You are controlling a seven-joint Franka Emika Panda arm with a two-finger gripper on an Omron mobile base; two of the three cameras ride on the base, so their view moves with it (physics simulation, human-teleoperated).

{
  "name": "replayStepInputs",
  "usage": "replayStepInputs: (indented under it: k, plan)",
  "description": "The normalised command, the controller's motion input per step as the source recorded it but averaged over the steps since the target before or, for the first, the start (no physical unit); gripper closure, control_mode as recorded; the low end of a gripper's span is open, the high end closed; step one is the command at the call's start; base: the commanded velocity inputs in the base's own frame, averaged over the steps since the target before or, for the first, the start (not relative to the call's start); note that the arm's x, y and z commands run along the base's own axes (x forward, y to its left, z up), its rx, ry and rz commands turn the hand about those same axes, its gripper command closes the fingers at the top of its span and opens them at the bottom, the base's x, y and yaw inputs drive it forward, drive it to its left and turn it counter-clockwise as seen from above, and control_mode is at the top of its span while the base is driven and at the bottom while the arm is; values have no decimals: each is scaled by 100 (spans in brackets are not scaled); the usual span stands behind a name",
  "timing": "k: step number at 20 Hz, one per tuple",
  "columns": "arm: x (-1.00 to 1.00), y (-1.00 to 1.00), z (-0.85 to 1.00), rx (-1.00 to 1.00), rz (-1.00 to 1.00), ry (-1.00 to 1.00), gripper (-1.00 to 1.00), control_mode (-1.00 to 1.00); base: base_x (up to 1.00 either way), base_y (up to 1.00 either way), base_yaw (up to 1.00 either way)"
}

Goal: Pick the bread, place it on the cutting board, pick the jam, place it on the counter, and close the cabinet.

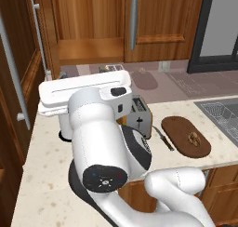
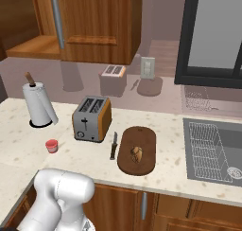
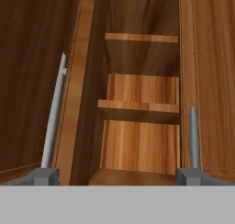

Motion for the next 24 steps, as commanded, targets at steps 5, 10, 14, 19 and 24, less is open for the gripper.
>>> replayStepInputs:
  k: [5,10,14,19,24]
  plan:
    - [21,13,-3,0,-3,0,-100,-100,0,0,0]
    - [24,11,0,0,-3,0,-100,-100,0,0,0]
    - [25,12,0,0,-4,-1,-100,-100,0,0,0]
    - [23,19,0,0,-1,0,-100,-100,0,0,0]
    - [14,28,0,0,0,0,-100,-100,0,0,0]
